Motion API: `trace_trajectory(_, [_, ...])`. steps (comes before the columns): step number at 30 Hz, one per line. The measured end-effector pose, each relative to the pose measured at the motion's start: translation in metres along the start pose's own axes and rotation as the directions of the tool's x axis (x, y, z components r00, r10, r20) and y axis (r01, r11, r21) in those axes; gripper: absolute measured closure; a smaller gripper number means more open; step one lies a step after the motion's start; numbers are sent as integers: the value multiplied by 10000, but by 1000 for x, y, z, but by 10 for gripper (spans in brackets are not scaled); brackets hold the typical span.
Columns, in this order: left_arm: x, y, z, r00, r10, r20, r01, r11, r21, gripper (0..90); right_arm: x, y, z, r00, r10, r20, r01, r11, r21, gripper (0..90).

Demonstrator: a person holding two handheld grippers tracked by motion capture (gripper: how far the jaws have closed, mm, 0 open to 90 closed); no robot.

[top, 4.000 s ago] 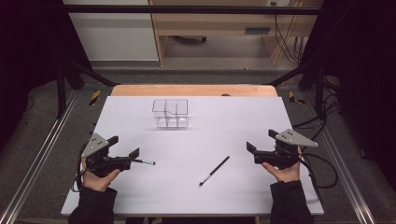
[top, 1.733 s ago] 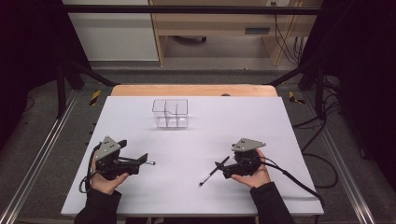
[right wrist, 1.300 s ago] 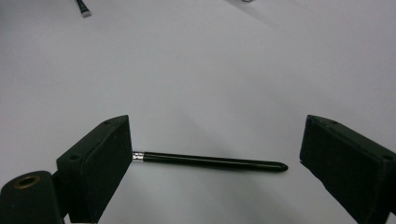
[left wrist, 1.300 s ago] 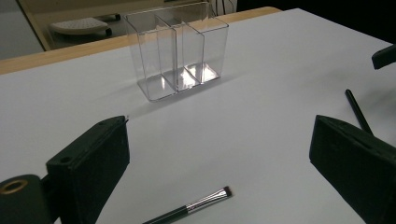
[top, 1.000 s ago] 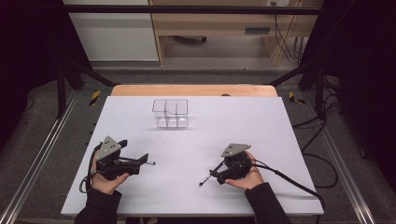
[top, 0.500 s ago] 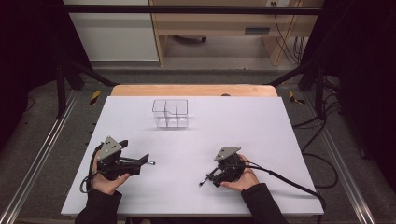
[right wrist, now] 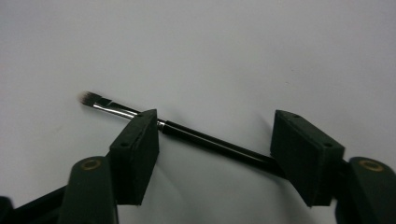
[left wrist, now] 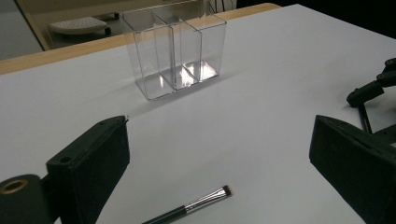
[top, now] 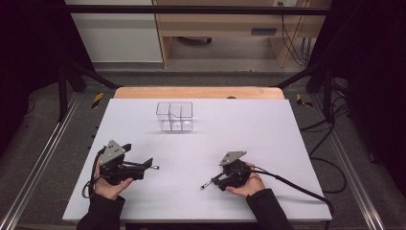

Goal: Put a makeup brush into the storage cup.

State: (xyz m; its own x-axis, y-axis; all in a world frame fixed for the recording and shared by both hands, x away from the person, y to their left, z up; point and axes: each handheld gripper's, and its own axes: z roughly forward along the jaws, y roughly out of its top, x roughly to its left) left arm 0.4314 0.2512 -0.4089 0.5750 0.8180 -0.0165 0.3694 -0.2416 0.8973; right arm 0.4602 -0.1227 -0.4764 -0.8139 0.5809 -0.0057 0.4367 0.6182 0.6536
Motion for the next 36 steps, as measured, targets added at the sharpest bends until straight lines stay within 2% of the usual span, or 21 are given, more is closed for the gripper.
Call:
trace_trajectory(6, [0,0,-1,10000,-20,3,20,10000,-19,44,0,0,-3,10000,19,79,-19,10000,76,479])
trace_trajectory(17, [1,0,0,10000,-27,-4,27,10000,25,44,3,-1,-7,9998,19,174,-23,9998,210,640])
trace_trajectory(36, [1,1,-2,10000,7,-68,-7,10000,2,44,10,-3,-14,9994,226,245,-240,9981,569,756])
